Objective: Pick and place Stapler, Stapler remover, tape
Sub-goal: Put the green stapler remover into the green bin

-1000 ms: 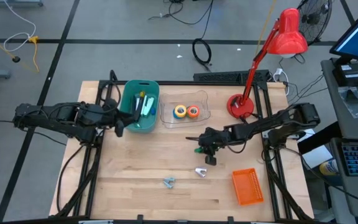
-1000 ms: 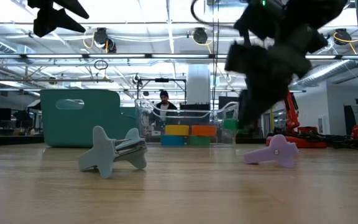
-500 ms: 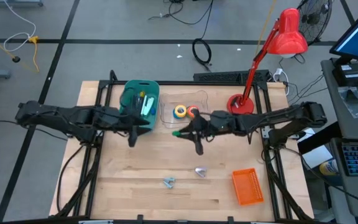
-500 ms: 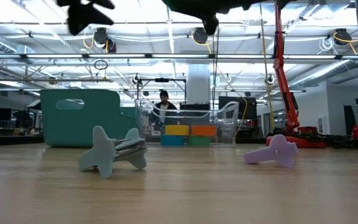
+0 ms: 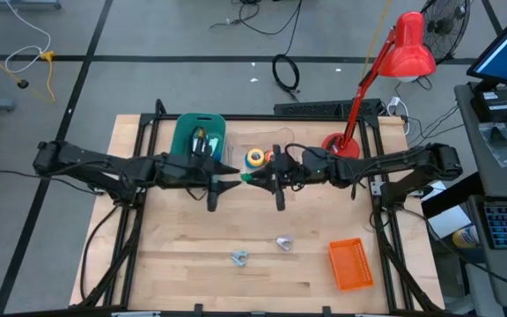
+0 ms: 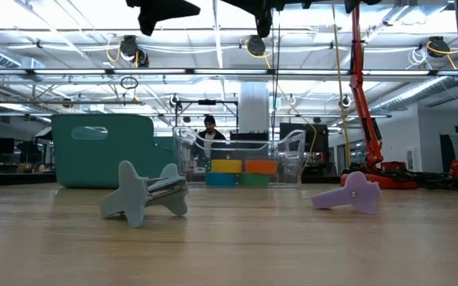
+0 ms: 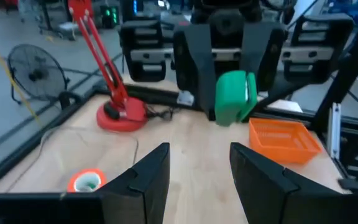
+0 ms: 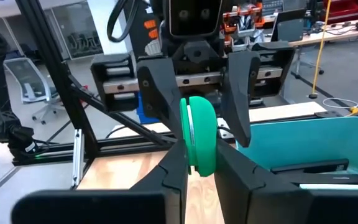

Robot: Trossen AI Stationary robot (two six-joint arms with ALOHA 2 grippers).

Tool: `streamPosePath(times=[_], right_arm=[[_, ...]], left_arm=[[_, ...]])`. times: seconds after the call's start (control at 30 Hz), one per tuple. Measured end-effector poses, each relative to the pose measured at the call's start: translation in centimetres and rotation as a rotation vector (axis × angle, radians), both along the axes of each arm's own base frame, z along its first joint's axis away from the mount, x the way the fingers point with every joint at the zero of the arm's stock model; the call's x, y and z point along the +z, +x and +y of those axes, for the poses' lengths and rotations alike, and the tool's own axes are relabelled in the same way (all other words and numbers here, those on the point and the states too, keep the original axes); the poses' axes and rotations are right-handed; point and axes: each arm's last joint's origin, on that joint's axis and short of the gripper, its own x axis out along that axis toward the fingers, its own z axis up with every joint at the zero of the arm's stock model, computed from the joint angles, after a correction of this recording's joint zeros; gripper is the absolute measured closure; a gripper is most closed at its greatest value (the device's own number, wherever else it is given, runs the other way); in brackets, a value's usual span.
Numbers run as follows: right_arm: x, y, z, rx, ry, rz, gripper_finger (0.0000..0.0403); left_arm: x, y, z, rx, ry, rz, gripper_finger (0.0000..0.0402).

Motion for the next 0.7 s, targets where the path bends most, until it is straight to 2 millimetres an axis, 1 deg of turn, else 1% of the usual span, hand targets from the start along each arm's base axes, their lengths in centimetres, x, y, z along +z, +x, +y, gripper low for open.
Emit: streamPosePath(times=[0.2, 0.7], right_arm=[[0.01, 0.00, -0.01, 0.001, 0.000, -0.001, 0.0357], [0.15, -0.04, -0.13, 0.000, 0.006, -0.007, 0.0357]], left_arm=[[0.25, 0.54, 0.00, 0.000, 0.015, -0.054, 0.0231], [0.74, 0.65, -0.17, -0.056, -0.013, -0.110, 0.0231]])
